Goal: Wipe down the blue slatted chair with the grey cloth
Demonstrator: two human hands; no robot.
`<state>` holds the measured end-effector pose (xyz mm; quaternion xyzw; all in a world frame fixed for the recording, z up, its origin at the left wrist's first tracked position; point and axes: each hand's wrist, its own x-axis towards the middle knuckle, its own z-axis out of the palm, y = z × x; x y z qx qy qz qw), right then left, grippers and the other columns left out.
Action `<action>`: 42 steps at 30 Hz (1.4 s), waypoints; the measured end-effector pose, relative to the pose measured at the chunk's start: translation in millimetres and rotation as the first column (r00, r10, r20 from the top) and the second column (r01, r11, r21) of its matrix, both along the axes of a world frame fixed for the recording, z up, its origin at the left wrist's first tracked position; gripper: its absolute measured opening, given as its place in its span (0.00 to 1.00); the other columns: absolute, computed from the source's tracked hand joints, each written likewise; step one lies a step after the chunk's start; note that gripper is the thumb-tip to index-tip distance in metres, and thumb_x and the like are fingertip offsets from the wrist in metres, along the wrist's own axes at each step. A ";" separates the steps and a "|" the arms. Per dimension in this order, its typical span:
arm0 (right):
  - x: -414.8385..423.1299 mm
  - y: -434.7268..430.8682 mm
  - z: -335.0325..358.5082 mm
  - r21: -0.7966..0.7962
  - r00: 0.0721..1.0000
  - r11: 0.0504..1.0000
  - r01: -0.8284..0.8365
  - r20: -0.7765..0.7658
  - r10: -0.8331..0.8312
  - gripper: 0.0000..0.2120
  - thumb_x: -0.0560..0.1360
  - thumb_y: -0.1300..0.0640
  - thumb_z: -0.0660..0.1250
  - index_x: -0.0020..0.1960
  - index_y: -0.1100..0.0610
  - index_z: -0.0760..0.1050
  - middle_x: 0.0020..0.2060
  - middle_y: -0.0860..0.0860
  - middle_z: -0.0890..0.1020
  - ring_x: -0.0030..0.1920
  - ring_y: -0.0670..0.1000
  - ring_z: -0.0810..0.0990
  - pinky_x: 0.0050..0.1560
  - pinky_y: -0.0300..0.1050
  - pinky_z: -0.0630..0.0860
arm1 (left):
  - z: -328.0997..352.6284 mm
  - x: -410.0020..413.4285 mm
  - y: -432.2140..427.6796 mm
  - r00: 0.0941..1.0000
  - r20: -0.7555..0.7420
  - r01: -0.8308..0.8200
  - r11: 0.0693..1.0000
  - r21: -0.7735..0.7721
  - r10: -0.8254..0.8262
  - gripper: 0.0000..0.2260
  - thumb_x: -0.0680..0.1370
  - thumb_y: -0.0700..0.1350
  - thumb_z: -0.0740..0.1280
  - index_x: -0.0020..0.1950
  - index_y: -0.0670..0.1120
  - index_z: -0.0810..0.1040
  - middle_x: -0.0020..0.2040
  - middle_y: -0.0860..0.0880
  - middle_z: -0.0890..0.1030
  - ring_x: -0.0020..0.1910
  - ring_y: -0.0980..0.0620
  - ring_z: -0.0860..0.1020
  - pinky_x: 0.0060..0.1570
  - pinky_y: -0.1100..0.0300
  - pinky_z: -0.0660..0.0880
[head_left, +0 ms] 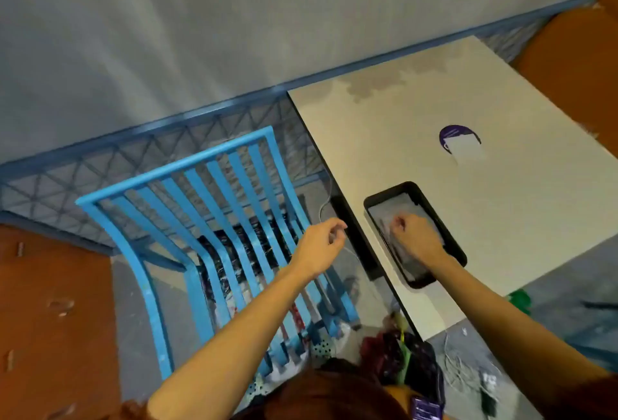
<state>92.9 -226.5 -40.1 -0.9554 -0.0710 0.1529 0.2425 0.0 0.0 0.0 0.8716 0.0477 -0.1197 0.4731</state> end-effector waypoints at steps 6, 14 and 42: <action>15.0 2.9 -18.8 -0.284 0.990 0.952 -0.115 -0.116 0.085 0.25 0.81 0.44 0.56 0.35 0.60 0.77 0.31 0.56 0.81 0.36 0.57 0.80 0.42 0.51 0.78 | -7.7 5.2 1.2 0.996 -0.065 -0.056 0.998 0.018 0.057 0.09 0.82 0.44 0.61 0.60 0.47 0.77 0.51 0.50 0.81 0.36 0.61 0.75 0.41 0.61 0.75; 35.7 -1.1 -26.6 -0.383 0.978 0.906 -0.181 -0.170 0.124 0.10 0.78 0.55 0.63 0.41 0.59 0.73 0.36 0.54 0.77 0.36 0.54 0.74 0.35 0.46 0.71 | -10.8 -0.9 3.6 0.984 -0.135 -0.118 0.993 -0.019 0.114 0.09 0.82 0.44 0.62 0.59 0.47 0.78 0.51 0.51 0.81 0.46 0.56 0.79 0.50 0.60 0.77; -47.9 177.9 95.8 0.575 0.576 0.674 0.464 -0.774 0.263 0.06 0.77 0.62 0.60 0.43 0.61 0.73 0.37 0.57 0.72 0.40 0.52 0.71 0.41 0.46 0.69 | 12.2 -110.3 41.9 0.752 -0.302 -0.659 0.688 -0.304 0.586 0.06 0.77 0.44 0.70 0.41 0.54 0.82 0.64 0.60 0.74 0.66 0.62 0.70 0.67 0.59 0.64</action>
